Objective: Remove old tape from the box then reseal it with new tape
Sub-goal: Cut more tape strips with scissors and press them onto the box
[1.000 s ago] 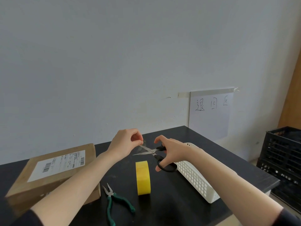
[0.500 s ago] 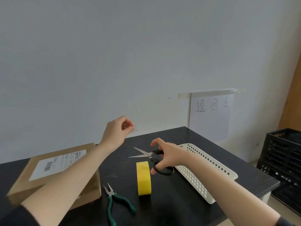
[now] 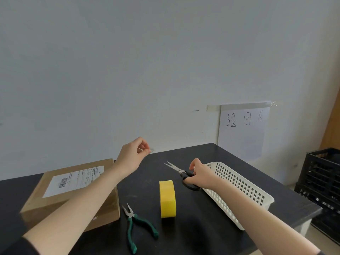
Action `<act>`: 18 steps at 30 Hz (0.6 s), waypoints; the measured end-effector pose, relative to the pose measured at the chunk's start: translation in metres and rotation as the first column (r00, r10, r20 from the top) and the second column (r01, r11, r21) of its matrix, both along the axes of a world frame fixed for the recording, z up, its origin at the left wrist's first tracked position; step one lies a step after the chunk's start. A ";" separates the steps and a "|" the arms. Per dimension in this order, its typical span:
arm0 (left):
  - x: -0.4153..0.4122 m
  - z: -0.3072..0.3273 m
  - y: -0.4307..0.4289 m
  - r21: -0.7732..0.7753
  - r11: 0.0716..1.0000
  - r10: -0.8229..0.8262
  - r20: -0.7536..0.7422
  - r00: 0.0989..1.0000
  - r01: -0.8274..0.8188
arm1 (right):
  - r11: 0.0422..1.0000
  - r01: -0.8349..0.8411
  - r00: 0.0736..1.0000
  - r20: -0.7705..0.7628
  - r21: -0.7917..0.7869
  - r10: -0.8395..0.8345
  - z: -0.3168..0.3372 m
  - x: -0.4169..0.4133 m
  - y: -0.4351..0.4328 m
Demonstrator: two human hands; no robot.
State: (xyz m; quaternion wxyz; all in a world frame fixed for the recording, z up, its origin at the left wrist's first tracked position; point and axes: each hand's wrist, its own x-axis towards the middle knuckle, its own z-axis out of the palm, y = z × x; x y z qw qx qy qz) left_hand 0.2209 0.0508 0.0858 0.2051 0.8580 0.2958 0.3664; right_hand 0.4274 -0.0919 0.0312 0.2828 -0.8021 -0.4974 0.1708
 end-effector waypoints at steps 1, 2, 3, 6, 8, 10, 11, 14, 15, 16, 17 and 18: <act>-0.001 -0.001 0.000 -0.003 1.000 0.000 -0.010 1.000 0.000 | 1.000 0.027 1.000 0.006 0.011 -0.027 -0.002 -0.001 0.000; -0.002 -0.003 0.000 -0.004 1.000 -0.001 -0.020 1.000 0.001 | 0.999 0.051 0.999 0.018 0.015 -0.051 -0.004 -0.002 0.000; -0.003 -0.005 0.000 -0.004 1.000 -0.002 -0.027 1.000 0.002 | 0.997 0.072 0.997 0.036 0.014 -0.072 -0.007 -0.004 0.000; -0.006 -0.010 0.000 -0.003 1.000 0.003 -0.037 0.999 -0.003 | 0.990 0.139 0.985 0.100 0.012 -0.139 -0.015 -0.010 0.001; -0.010 -0.013 0.000 -0.002 1.000 0.009 -0.044 0.999 -0.009 | 0.984 0.178 0.971 0.160 0.025 -0.180 -0.022 -0.015 0.001; -0.015 -0.016 0.001 -0.001 1.000 0.009 -0.046 0.999 -0.009 | 0.980 0.195 0.955 0.225 0.021 -0.195 -0.032 -0.019 0.001; -0.018 -0.017 0.003 -0.003 1.000 0.010 -0.043 0.999 -0.010 | 0.980 0.198 0.952 0.240 0.001 -0.192 -0.036 -0.020 0.001; -0.027 -0.019 0.006 0.000 0.999 0.045 -0.034 0.998 -0.045 | 0.975 0.209 0.949 0.256 -0.074 -0.184 -0.050 -0.022 0.001; -0.030 -0.020 0.007 0.001 0.998 0.063 -0.029 0.998 -0.063 | 0.973 0.214 0.948 0.259 -0.085 -0.186 -0.054 -0.023 0.002; -0.033 -0.021 0.007 0.000 0.997 0.074 -0.024 0.997 -0.074 | 0.971 0.222 0.946 0.260 -0.093 -0.192 -0.057 -0.023 0.002; -0.035 -0.021 0.007 -0.004 0.997 0.078 -0.020 0.997 -0.078 | 0.968 0.231 0.945 0.260 -0.098 -0.199 -0.060 -0.024 0.002; -0.037 -0.022 0.007 -0.011 0.997 0.076 -0.015 0.997 -0.076 | 0.966 0.238 0.943 0.261 -0.104 -0.205 -0.062 -0.026 0.002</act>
